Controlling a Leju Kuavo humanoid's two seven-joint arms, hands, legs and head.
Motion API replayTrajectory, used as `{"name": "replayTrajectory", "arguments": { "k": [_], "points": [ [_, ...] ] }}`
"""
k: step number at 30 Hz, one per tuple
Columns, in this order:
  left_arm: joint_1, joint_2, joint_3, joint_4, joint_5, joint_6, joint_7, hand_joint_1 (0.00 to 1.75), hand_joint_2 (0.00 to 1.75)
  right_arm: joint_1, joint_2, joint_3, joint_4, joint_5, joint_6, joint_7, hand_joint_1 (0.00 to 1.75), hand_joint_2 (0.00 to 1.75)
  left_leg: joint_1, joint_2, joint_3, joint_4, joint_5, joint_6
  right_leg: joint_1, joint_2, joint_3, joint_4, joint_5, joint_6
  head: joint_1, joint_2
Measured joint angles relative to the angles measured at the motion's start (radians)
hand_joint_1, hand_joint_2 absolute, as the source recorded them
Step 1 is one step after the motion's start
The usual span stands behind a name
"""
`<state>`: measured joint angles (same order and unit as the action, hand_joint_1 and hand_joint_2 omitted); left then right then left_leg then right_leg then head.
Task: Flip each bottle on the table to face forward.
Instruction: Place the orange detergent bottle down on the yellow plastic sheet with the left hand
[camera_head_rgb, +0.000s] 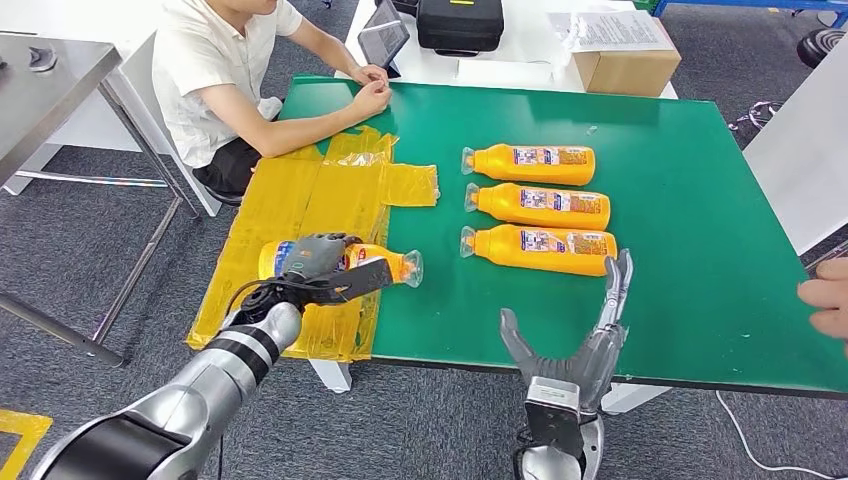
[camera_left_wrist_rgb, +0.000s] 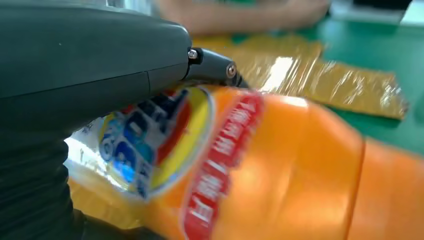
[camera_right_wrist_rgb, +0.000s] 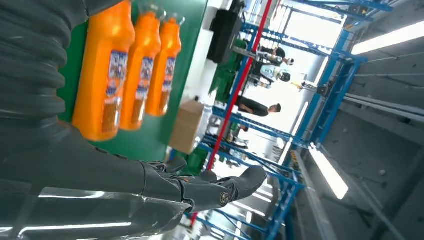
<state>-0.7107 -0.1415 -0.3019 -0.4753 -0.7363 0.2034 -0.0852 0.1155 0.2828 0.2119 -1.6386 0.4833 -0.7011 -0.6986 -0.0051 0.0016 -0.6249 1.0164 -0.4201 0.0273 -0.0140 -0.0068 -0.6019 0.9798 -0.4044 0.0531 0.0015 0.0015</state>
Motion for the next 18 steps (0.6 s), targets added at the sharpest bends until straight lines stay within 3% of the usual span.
{"name": "replayTrajectory", "arguments": {
  "k": [7,18],
  "points": [
    [-0.028,0.023,0.074,0.05,0.086,-0.148,-0.017,0.0,1.75,-0.005,-0.018,0.045,0.03,-0.077,0.0,0.0,0.0,1.75,0.0,0.0,0.0,0.0,0.0,0.0,0.0,0.0,0.0,0.0,0.0,0.0,0.0,0.0],
    [-0.047,0.031,0.116,0.083,0.133,-0.236,-0.025,0.0,1.75,-0.026,-0.045,0.069,0.091,-0.1,0.0,0.0,0.0,1.75,0.0,0.0,0.005,0.0,0.0,0.0,0.0,0.0,0.005,0.0,0.0,0.0,0.0,0.0]
  ]
}}
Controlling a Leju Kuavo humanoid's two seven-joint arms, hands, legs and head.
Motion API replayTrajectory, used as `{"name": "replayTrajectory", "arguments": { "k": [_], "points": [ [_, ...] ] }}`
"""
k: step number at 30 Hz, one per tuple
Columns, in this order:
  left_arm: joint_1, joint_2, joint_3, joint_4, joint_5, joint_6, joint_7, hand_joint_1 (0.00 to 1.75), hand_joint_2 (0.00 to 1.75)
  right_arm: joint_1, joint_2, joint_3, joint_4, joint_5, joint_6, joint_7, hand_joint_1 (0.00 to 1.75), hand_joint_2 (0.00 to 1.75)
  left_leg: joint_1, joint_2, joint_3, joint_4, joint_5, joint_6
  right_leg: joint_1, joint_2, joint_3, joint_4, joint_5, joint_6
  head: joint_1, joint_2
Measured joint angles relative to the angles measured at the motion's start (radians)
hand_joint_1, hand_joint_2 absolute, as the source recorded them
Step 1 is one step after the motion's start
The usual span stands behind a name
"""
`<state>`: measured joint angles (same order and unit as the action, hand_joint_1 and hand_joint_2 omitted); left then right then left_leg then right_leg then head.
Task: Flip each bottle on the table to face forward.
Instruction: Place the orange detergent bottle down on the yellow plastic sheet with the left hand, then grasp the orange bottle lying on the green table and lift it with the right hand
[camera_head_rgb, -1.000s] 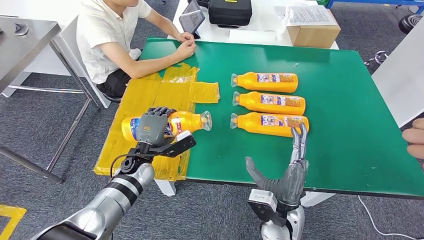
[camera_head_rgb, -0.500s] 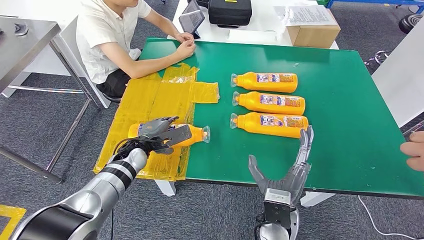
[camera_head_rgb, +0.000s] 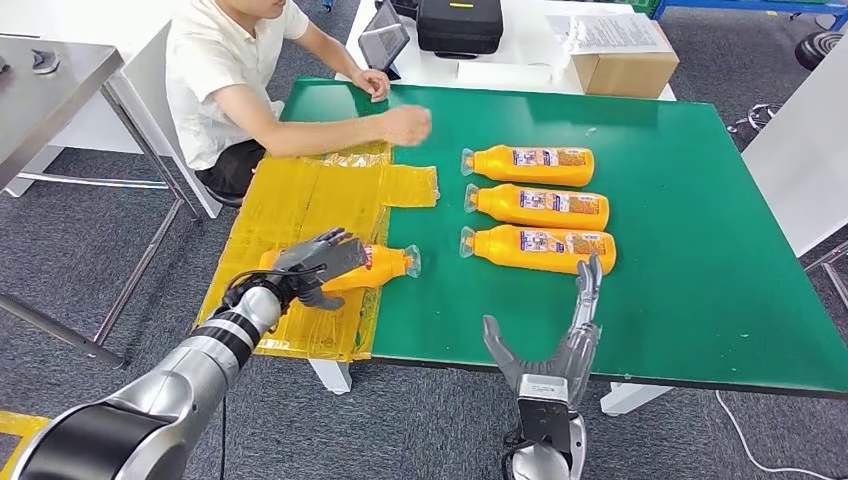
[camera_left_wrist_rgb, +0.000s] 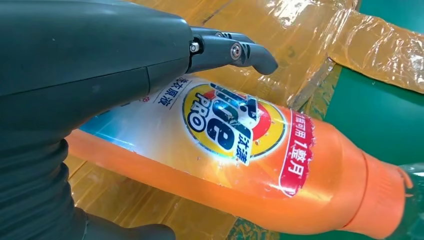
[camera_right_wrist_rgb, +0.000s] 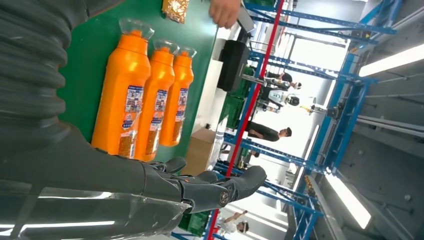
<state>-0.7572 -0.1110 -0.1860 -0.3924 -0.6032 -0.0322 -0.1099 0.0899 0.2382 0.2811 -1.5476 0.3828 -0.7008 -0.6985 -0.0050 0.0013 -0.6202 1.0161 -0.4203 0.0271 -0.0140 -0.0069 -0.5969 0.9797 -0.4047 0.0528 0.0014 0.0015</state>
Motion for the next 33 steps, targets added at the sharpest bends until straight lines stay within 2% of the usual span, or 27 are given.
{"name": "replayTrajectory", "arguments": {
  "k": [10,13,15,18,22,24,26,29,33],
  "points": [
    [0.002,0.001,0.012,0.0,0.04,-0.065,-0.092,0.0,1.75,-0.003,-0.012,0.003,0.019,0.019,0.0,0.0,0.0,1.75,0.0,-0.002,0.0,0.0,0.0,0.0,0.0,-0.002,0.001,0.0,0.0,0.0,0.0,0.0],
    [0.015,-0.006,0.006,-0.017,0.049,-0.057,-0.159,0.0,1.75,-0.002,-0.013,0.002,0.02,0.071,0.0,0.0,0.0,1.75,0.0,-0.002,0.001,0.0,0.0,0.0,0.0,-0.002,0.0,0.0,0.0,0.0,0.0,0.0],
    [0.046,-0.022,-0.007,-0.062,0.069,-0.028,-0.22,0.0,1.75,0.0,-0.013,-0.005,0.016,0.157,0.0,0.0,0.0,1.75,-0.001,-0.003,0.0,0.0,0.0,0.0,0.0,-0.002,0.0,0.0,0.0,0.0,0.0,0.0],
    [0.129,-0.06,-0.055,-0.212,0.126,0.049,-0.258,0.0,1.75,0.002,-0.011,-0.055,0.015,0.395,0.0,0.0,0.0,1.75,-0.001,-0.003,-0.001,0.0,0.0,0.0,-0.001,-0.002,0.0,0.0,0.0,0.0,0.0,0.0],
    [0.279,-0.085,-0.185,-0.489,0.2,0.192,-0.245,0.0,1.75,-0.01,-0.015,-0.242,0.079,0.777,0.0,0.013,0.0,1.75,-0.002,-0.005,-0.002,0.0,-0.002,0.001,-0.002,-0.003,0.0,-0.001,-0.001,0.001,0.0,0.0],
    [0.348,-0.083,-0.253,-0.601,0.2,0.255,-0.25,0.0,1.75,-0.016,-0.03,-0.339,0.113,0.874,0.0,0.057,0.0,1.75,-0.002,-0.006,-0.003,0.0,-0.002,0.002,-0.002,-0.005,0.0,-0.001,-0.002,0.002,0.0,0.0],
    [0.402,-0.077,-0.309,-0.691,0.176,0.305,-0.259,0.0,1.75,-0.021,-0.06,-0.398,0.141,0.922,0.0,0.136,0.0,1.75,-0.002,-0.006,-0.004,0.0,-0.002,0.002,-0.002,-0.005,-0.001,-0.001,-0.002,0.003,0.0,0.0],
    [0.462,-0.062,-0.371,-0.812,0.144,0.353,-0.273,0.0,1.75,-0.028,-0.122,-0.424,0.188,0.957,0.0,0.278,0.0,1.75,-0.002,-0.006,-0.004,0.0,-0.002,0.002,-0.002,-0.005,-0.001,-0.001,-0.002,0.004,0.0,0.0],
    [0.513,-0.047,-0.415,-0.922,0.129,0.362,-0.276,0.0,1.75,-0.049,-0.2,-0.421,0.271,0.963,0.01,0.421,0.0,1.75,-0.002,-0.006,-0.003,0.0,-0.002,0.002,-0.002,-0.005,-0.001,-0.001,-0.002,0.004,0.0,0.0]
  ]
}}
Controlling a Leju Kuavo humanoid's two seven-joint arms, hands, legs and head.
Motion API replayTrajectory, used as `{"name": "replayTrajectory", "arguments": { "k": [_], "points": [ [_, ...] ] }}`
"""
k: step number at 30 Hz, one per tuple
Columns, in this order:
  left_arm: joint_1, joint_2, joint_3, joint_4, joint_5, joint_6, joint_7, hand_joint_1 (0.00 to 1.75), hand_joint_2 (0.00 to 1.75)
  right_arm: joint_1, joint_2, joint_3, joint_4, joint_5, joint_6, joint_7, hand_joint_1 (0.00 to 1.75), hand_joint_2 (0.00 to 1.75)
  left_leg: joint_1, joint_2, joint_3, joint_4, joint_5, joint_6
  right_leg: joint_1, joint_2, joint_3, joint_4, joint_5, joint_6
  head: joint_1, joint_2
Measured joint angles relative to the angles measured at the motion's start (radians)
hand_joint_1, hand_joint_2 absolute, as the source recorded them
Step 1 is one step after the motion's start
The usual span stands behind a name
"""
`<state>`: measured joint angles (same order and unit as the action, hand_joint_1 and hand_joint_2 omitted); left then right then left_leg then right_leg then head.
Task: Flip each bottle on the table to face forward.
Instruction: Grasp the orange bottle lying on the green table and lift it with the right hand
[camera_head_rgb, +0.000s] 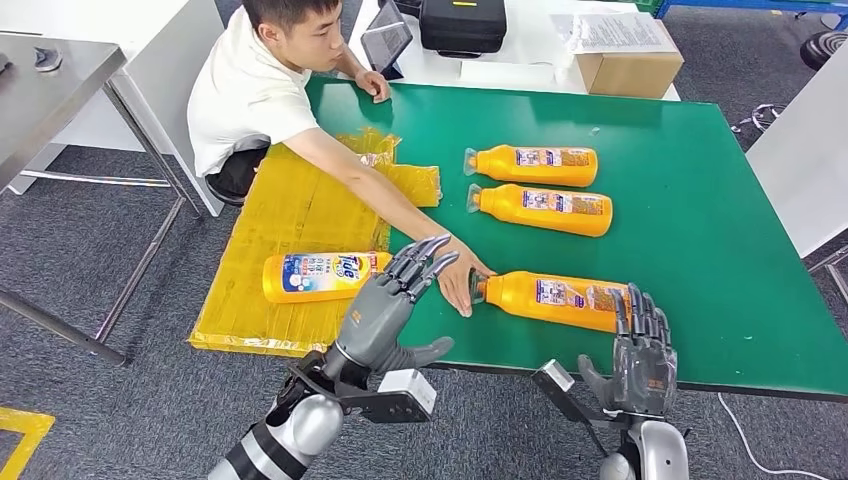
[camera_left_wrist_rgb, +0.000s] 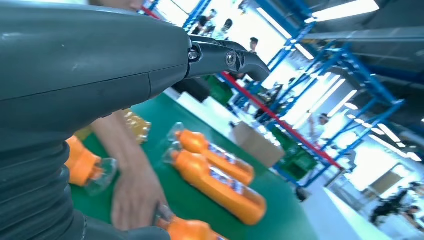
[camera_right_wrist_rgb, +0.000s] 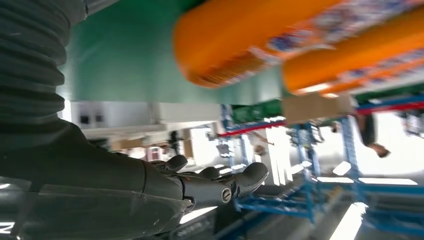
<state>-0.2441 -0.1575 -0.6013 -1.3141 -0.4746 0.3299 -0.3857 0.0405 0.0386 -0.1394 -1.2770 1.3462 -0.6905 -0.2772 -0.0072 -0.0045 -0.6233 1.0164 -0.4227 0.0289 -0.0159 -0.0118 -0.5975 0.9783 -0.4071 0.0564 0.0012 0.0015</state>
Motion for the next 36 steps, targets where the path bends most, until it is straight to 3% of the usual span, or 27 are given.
{"name": "replayTrajectory", "arguments": {
  "k": [5,13,24,36],
  "points": [
    [0.045,0.014,-0.032,-0.076,-0.025,0.01,-0.003,0.0,1.75,-0.023,-0.085,0.04,0.11,-0.028,0.044,0.13,0.0,1.75,0.0,0.0,0.0,0.0,0.0,0.0,0.0,0.0,0.0,0.0,0.0,0.0,0.0,0.0],
    [0.057,0.019,-0.069,-0.093,-0.011,0.001,-0.02,0.0,1.75,-0.112,-0.162,0.089,0.236,-0.071,0.033,0.139,0.0,1.75,0.0,0.0,0.001,0.0,0.001,0.001,0.0,0.0,0.001,0.0,0.0,0.0,0.0,0.0],
    [0.027,0.018,-0.107,-0.093,0.054,-0.002,-0.058,0.0,1.75,-0.31,-0.184,0.158,0.482,-0.064,-0.003,0.081,0.0,1.75,0.0,0.002,0.003,0.0,0.002,0.001,0.0,0.001,0.002,0.0,0.001,0.0,0.0,0.0],
    [0.019,0.018,-0.127,-0.092,0.083,-0.006,-0.061,0.0,1.75,-0.39,-0.168,0.216,0.598,-0.044,-0.002,0.086,0.0,1.75,0.0,0.002,0.003,0.0,0.001,0.001,0.0,0.001,0.002,0.0,0.001,0.0,0.0,0.0]
  ]
}}
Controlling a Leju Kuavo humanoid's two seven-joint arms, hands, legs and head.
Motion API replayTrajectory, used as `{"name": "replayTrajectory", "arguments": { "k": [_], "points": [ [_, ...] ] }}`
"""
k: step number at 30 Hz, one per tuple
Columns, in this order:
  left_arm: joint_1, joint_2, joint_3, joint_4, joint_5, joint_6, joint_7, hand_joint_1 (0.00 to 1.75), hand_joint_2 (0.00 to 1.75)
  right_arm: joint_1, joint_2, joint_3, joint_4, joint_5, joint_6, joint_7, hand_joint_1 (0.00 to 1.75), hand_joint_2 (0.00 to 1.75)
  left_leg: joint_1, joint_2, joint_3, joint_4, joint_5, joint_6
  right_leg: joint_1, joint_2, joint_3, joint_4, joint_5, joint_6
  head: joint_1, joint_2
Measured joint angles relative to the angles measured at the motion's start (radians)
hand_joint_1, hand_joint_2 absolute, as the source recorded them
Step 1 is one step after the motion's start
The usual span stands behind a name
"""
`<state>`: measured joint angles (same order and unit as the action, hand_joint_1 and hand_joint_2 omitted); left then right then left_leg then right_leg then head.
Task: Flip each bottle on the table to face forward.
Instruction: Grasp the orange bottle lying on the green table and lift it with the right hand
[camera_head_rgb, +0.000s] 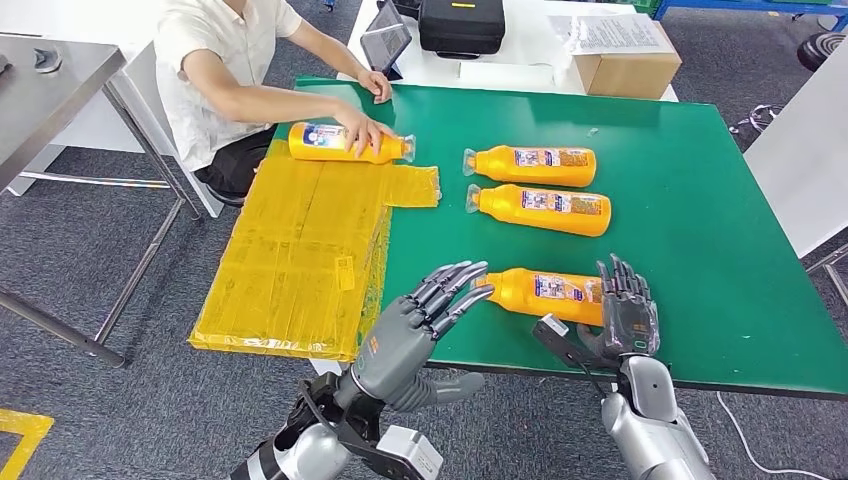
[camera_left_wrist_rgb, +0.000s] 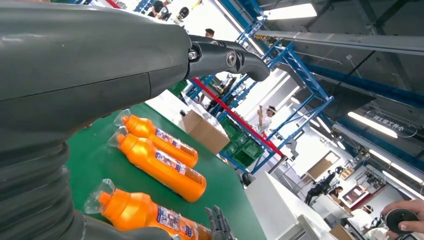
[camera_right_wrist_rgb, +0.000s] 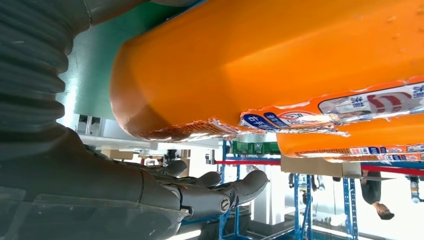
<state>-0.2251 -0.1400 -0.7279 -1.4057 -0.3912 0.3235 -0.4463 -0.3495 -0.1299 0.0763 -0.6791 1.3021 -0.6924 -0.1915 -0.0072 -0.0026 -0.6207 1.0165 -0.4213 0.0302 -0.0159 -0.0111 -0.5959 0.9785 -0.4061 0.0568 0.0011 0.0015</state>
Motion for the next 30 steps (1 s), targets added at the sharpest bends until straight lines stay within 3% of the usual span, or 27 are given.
{"name": "replayTrajectory", "arguments": {
  "k": [9,15,19,25,30],
  "points": [
    [-0.003,-0.001,-0.003,0.006,0.012,-0.003,0.0,0.0,1.75,-0.031,0.002,0.016,0.043,0.008,0.028,0.023,0.0,1.75,0.0,0.002,0.002,0.0,0.0,0.0,0.0,0.001,0.001,0.0,0.001,-0.002,0.0,0.0],
    [-0.005,-0.001,-0.005,0.011,0.027,-0.021,0.012,0.0,1.75,-0.096,-0.001,0.053,0.087,0.013,0.238,0.093,0.0,1.75,0.0,0.011,0.012,0.0,-0.003,-0.001,0.0,0.01,0.003,-0.001,0.001,-0.004,0.0,0.0],
    [-0.008,-0.005,-0.006,0.015,0.033,-0.03,0.025,0.0,1.75,-0.144,-0.009,0.09,0.112,0.016,0.402,0.164,1.68,1.75,0.001,0.015,0.023,-0.001,-0.01,0.0,0.001,0.013,0.005,-0.003,-0.002,-0.004,0.0,0.0],
    [-0.017,-0.017,-0.009,0.029,0.039,-0.037,0.03,0.0,1.75,-0.193,-0.028,0.126,0.155,-0.003,0.507,0.183,1.75,1.75,0.0,0.013,0.024,-0.001,-0.003,0.003,0.001,0.012,0.009,-0.005,-0.002,-0.003,0.0,0.0],
    [-0.024,-0.019,-0.014,0.038,0.056,-0.046,0.026,0.0,1.75,-0.213,-0.047,0.129,0.181,-0.057,0.526,0.13,1.75,1.75,0.0,0.009,0.024,0.0,-0.001,0.005,0.001,0.009,0.013,-0.005,0.002,0.001,0.0,0.0]
  ]
}}
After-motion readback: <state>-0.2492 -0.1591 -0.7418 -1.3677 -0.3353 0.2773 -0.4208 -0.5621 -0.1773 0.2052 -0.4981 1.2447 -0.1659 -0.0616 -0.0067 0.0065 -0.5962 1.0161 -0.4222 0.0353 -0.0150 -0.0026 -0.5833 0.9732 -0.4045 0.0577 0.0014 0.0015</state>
